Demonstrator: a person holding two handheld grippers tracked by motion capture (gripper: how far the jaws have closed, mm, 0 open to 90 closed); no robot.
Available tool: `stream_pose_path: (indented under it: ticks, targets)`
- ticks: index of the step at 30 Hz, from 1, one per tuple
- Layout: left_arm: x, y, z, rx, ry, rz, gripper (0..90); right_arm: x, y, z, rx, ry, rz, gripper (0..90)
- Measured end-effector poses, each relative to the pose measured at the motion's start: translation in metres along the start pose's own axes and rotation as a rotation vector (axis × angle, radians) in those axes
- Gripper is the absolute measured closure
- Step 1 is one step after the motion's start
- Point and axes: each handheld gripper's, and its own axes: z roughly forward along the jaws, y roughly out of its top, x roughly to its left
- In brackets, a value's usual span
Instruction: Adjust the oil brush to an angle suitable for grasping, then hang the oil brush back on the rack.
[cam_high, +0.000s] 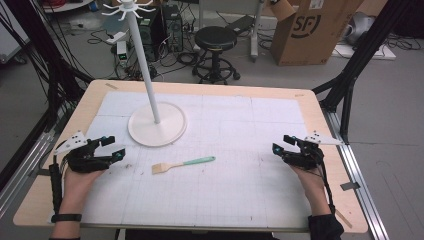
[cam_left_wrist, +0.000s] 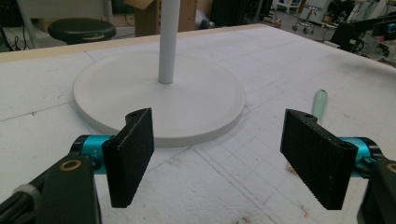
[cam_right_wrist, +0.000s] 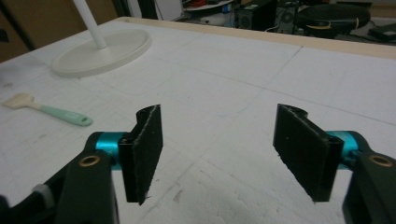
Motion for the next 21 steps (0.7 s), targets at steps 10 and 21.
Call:
stream_pose_path:
  ticks: [10,21]
  targets:
    - [-0.0023,0.0002,0.0023,0.011,0.003,-0.006,23.0,-0.0070,-0.0059,-0.0012,-0.014,-0.013,0.071,21.5]
    - [-0.0017,0.0023,0.0038,-0.023,0.003,-0.025,21.0,-0.0100,-0.0055,-0.0079,-0.035,-0.033,0.083,16.5]
